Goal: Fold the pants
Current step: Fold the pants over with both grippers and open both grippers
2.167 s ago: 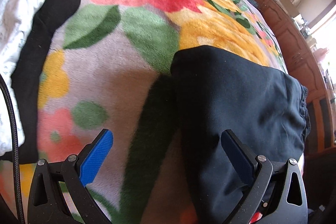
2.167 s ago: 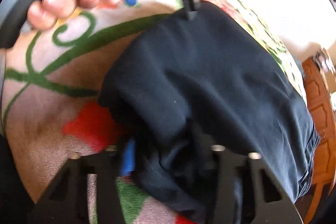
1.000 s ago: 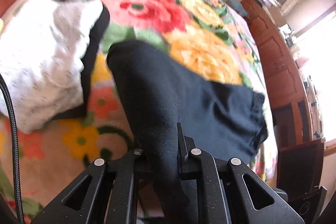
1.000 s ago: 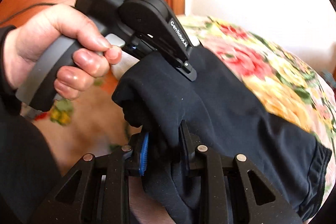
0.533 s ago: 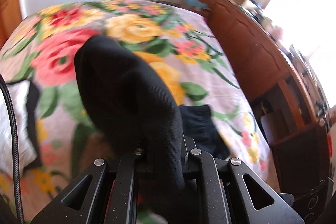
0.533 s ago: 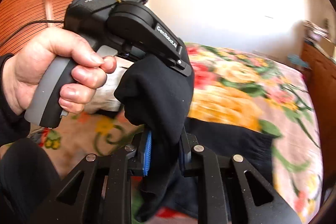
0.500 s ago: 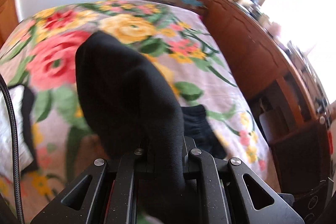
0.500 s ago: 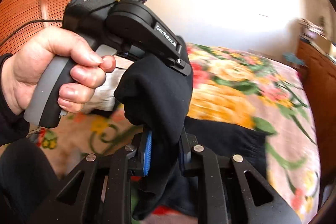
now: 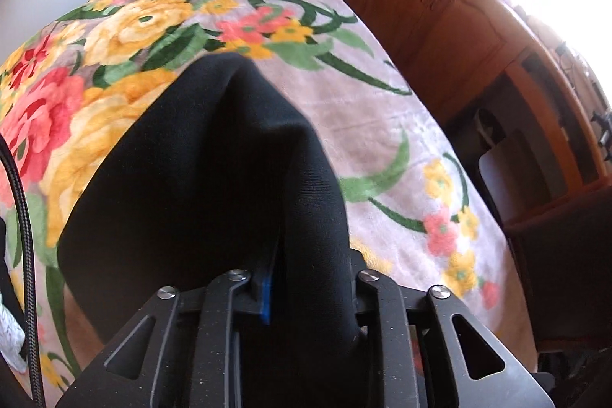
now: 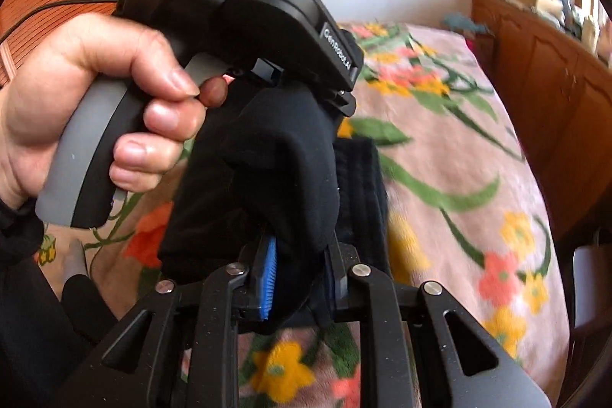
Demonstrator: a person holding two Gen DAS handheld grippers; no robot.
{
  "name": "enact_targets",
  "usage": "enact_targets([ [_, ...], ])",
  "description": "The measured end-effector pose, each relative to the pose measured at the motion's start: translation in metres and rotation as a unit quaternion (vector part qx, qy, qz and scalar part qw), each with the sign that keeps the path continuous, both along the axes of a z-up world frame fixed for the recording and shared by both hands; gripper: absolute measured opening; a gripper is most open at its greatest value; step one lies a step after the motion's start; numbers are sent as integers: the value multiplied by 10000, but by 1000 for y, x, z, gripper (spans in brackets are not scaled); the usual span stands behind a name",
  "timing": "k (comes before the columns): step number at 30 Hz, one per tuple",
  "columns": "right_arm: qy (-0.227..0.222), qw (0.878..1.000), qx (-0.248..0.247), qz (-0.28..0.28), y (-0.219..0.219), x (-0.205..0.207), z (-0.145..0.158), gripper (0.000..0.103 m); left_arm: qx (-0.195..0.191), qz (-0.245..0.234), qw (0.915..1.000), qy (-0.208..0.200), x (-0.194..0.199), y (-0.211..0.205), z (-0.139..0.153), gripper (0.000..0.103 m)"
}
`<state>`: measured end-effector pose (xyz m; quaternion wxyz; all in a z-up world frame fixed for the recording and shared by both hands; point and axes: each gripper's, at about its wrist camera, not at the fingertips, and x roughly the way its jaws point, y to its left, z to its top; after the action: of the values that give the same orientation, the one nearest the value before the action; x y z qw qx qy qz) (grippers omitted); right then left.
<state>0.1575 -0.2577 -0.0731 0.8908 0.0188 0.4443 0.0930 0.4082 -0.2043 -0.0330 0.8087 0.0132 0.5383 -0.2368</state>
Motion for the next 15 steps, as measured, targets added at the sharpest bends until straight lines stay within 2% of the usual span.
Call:
enact_targets([
  [2,60,9999,-44,-83,-8,0,-1,25,151,3,9999,-80,3,-8,1,26],
  [5,98,9996,-208,-142,-18,-3,-3,25,256,-72,9995,-172,3,-14,6,38],
  [7,117,9995,-212,-224,-24,-7,-3,26,85,-244,9995,-195,-7,-16,16,41],
  [10,50,9991,-100,-407,-35,-12,-1,26,33,-453,9982,-388,-25,-12,37,45],
  [14,-91,9987,-160,-482,-39,-15,8,28,-129,-450,9963,-717,-43,7,65,45],
  [15,-113,9986,-189,-487,-39,-15,9,33,-182,-420,9958,-789,-48,13,72,45],
])
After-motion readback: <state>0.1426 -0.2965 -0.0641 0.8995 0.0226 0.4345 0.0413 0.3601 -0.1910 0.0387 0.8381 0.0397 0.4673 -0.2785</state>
